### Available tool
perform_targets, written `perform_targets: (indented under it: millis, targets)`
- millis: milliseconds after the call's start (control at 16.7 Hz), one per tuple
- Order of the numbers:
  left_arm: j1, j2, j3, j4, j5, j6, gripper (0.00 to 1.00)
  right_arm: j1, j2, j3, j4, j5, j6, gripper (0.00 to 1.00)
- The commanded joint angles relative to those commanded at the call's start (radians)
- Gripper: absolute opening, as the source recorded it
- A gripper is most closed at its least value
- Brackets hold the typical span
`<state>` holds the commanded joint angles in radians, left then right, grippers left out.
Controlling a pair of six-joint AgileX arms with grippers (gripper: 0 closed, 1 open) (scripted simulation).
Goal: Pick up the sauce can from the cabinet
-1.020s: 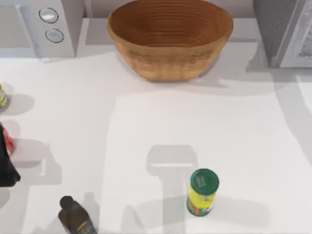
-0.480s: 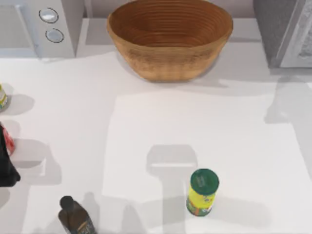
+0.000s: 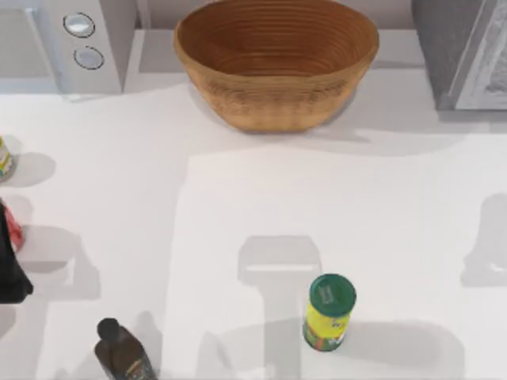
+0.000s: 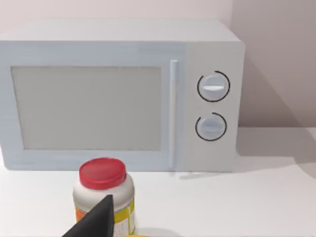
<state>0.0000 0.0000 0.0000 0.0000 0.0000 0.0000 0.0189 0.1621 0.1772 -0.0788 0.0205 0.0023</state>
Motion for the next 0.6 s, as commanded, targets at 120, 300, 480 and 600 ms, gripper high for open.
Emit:
perform_targets:
  millis: [120,300,480,600]
  targets:
    - [0.0,0.0,0.0,0.0,0.0,0.0,1.0,-0.01,-0.09,-0.102,0.044,-0.011,-0.001,0.0]
    - [0.0,0.0,0.0,0.0,0.0,0.0,1.0,-0.019,-0.159,-0.174,0.077,-0.02,-0.002,0.0]
    - [0.0,0.0,0.0,0.0,0.0,0.0,1.0,-0.019,-0.162,-0.177,0.079,-0.02,-0.002,0.0]
    - [0.0,0.0,0.0,0.0,0.0,0.0,1.0,-0.016,-0.157,-0.177,0.077,-0.02,0.0,0.0]
